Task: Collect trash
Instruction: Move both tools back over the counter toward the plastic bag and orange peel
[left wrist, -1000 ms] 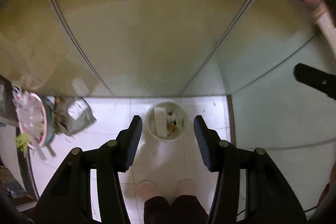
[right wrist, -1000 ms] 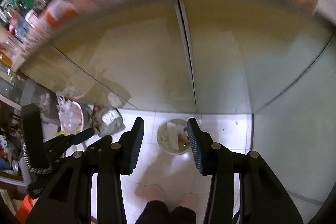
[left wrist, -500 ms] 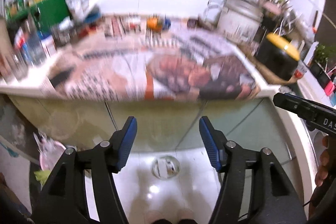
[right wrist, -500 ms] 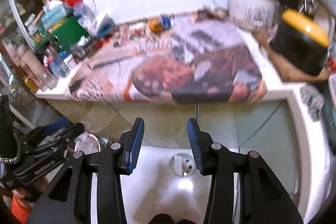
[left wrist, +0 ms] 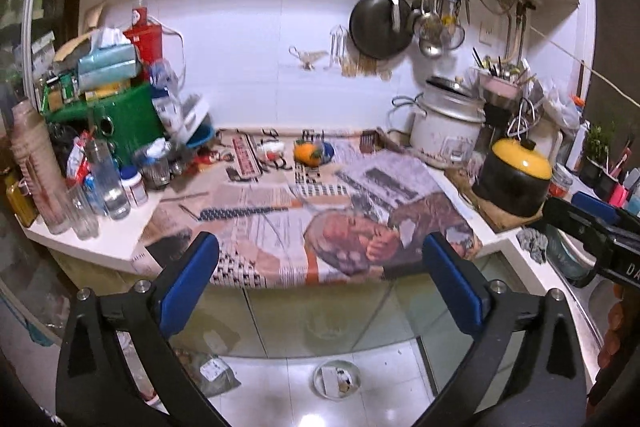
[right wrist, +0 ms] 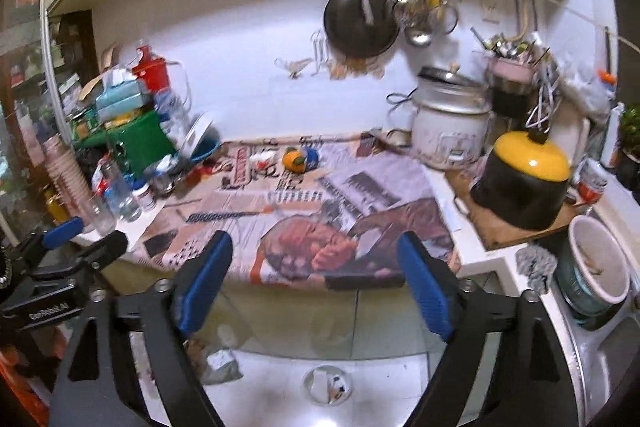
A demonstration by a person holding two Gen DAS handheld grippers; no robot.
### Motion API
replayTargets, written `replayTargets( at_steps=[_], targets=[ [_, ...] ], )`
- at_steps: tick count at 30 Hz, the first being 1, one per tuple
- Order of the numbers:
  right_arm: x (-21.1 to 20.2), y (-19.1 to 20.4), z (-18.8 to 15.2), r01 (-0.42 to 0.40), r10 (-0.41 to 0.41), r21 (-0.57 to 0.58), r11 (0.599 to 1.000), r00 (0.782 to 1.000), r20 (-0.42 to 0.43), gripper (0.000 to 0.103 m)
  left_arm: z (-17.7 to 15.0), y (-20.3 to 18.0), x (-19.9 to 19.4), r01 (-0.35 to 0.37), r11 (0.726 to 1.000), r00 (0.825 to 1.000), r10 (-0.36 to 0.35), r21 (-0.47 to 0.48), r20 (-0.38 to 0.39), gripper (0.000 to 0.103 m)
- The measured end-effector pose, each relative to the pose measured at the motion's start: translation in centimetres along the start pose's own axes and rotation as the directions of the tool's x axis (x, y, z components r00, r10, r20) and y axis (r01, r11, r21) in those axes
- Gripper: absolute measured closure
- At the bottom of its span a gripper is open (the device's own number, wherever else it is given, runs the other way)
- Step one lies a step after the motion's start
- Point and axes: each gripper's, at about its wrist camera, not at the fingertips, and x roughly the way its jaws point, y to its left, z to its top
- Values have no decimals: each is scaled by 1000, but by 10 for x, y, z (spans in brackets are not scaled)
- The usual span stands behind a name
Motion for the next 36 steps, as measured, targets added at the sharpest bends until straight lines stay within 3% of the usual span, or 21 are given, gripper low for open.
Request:
replayTargets(
  at_steps=[9,17,22,27,36],
  targets=[
    [26,-2,22,-14,14,-12,1000,1000,13,19,27,5,31,-18,1000,999,19,-6,30,1],
    [89,-27,59,-73,73,-35,997,997,10,19,68,3,102,-81,996,996,82,-38,30,1],
    [134,-50,93,-111,110,-68,991,994,-16,19,95,4,153,-120,986,993,119,-119,-13,1],
    [182,-66,107,-155,149,-93,983,986,-69,19,109,10,199,-202,960,979,194,-192,-59,1],
    [261,-67,122,-195,184,-46,980,966,-181,19,123,41,249,-300,935,952,281,-189,-124,1]
  ],
)
